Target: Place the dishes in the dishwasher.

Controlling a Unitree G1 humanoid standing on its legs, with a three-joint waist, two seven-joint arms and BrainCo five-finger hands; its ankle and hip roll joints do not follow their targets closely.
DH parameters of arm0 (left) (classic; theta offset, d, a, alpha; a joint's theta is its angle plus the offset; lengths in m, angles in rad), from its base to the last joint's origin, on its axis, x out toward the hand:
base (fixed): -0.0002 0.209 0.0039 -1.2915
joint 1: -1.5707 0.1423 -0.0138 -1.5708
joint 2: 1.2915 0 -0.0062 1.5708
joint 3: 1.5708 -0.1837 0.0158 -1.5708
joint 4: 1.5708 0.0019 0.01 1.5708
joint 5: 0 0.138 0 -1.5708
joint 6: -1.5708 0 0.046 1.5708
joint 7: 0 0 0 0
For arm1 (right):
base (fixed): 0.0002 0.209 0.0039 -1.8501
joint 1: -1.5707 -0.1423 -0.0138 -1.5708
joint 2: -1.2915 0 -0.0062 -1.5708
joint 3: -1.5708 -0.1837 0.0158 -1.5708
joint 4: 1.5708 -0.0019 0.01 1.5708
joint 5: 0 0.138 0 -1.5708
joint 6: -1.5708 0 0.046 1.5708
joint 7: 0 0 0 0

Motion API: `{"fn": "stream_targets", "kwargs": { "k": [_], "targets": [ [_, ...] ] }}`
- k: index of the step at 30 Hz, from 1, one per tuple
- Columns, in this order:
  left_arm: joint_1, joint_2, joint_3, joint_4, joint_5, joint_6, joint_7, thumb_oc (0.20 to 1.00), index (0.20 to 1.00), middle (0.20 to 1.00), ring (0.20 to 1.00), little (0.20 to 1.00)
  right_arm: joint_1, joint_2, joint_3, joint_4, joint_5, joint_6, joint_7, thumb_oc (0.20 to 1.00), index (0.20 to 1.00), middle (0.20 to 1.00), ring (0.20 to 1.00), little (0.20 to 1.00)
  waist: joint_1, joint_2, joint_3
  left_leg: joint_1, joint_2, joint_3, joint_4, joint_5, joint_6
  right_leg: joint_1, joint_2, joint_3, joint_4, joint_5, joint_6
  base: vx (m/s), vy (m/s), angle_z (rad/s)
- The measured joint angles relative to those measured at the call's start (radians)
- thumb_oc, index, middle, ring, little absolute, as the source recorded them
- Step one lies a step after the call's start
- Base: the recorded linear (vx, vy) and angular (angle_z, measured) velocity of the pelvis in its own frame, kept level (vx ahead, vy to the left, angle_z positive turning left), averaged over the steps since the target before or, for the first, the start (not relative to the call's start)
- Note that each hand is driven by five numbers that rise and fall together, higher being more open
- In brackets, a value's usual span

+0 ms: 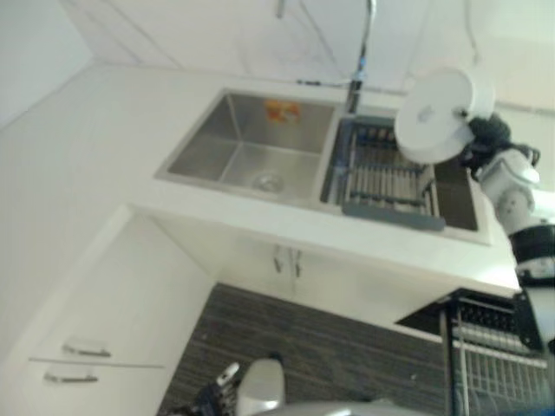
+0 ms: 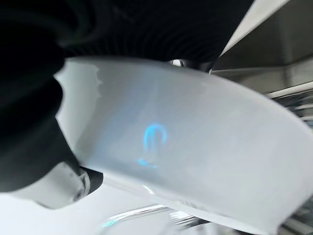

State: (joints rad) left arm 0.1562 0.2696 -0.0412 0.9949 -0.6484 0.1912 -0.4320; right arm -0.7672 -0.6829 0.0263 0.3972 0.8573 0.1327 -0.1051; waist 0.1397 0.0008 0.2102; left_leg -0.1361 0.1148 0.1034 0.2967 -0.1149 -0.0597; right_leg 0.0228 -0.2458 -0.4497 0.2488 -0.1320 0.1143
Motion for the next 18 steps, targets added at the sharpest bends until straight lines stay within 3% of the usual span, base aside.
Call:
{"fn": "stream_targets", "kwargs": {
  "k": [5, 8, 13, 18],
  "targets": [
    [0.027, 0.004, 0.025, 0.035, 0.002, -0.038, -0.006, 1.0, 1.0, 1.0, 1.0, 1.0, 0.128, 0.025, -0.009, -0.289, 0.027, -0.038, -0.013, 0.2, 0.2, 0.2, 0.2, 0.2, -0.088, -0.019, 0.0, 0.019, 0.027, 0.072, 0.0, -0.004, -0.001, -0.057, 0.01, 0.089, 0.02, 0.003, 0.004, -0.03, 0.021, -0.52],
    [0.043, 0.001, 0.044, 0.048, 0.014, -0.066, -0.006, 1.0, 1.0, 1.0, 1.0, 1.0, 0.293, 0.075, -0.124, -0.466, 0.027, -0.064, -0.023, 0.2, 0.2, 0.2, 0.2, 0.2, -0.133, -0.033, -0.006, 0.047, 0.047, 0.128, -0.004, -0.01, -0.007, -0.092, 0.027, 0.155, 0.033, 0.003, 0.002, -0.02, 0.017, -0.55],
    [0.068, -0.006, 0.051, 0.068, 0.045, -0.086, -0.001, 1.0, 1.0, 1.0, 1.0, 1.0, 0.476, 0.108, -0.225, -0.544, -0.001, -0.104, -0.056, 0.2, 0.2, 0.2, 0.2, 0.2, -0.211, -0.031, -0.014, 0.052, 0.063, 0.185, -0.006, -0.013, -0.009, -0.136, 0.046, 0.223, 0.035, 0.022, -0.002, -0.03, 0.0, -0.42],
    [0.084, -0.02, 0.051, 0.075, 0.09, -0.108, 0.008, 1.0, 1.0, 1.0, 1.0, 1.0, 0.68, 0.111, -0.336, -0.53, -0.017, -0.142, -0.062, 0.2, 0.2, 0.2, 0.2, 0.2, -0.257, -0.021, -0.025, 0.054, 0.067, 0.224, -0.015, -0.012, -0.009, -0.17, 0.056, 0.27, 0.036, 0.032, -0.002, -0.04, -0.005, -0.27]
  ]
}}
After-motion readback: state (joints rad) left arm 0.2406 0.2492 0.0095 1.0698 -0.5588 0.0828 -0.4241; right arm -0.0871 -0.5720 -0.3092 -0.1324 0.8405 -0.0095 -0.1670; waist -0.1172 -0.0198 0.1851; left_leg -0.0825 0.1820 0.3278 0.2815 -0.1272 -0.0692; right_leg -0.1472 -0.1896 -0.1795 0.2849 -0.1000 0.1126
